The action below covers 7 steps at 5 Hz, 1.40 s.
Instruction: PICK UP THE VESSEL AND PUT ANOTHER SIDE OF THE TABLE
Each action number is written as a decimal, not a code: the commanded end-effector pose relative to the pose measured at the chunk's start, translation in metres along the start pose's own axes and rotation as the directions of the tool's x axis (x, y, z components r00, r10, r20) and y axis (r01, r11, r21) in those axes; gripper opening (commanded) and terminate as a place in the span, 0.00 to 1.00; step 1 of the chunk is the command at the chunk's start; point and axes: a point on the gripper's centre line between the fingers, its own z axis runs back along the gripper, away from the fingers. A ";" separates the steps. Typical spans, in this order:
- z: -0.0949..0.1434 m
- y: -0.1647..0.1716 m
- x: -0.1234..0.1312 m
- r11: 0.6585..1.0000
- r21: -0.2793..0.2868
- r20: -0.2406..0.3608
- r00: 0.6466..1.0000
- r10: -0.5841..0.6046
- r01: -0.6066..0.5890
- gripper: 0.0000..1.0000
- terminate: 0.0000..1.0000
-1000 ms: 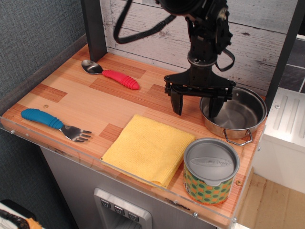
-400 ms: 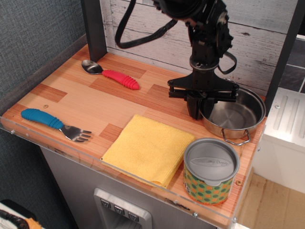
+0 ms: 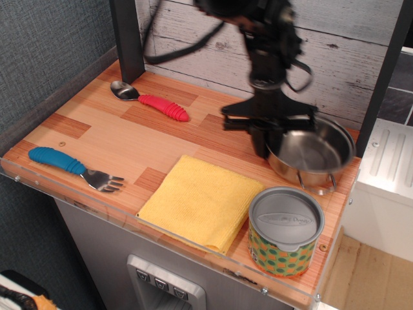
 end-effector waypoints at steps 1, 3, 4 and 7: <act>0.058 0.014 0.009 0.997 -0.048 0.106 0.992 0.067 -0.062 0.00 0.00; 0.079 0.075 -0.006 0.969 -0.011 0.119 0.962 0.245 -0.246 0.00 0.00; 0.086 0.110 -0.011 0.948 0.001 0.119 0.941 0.317 -0.319 0.00 0.00; 0.092 0.205 -0.017 0.854 0.109 0.155 0.857 0.491 -0.509 0.00 0.00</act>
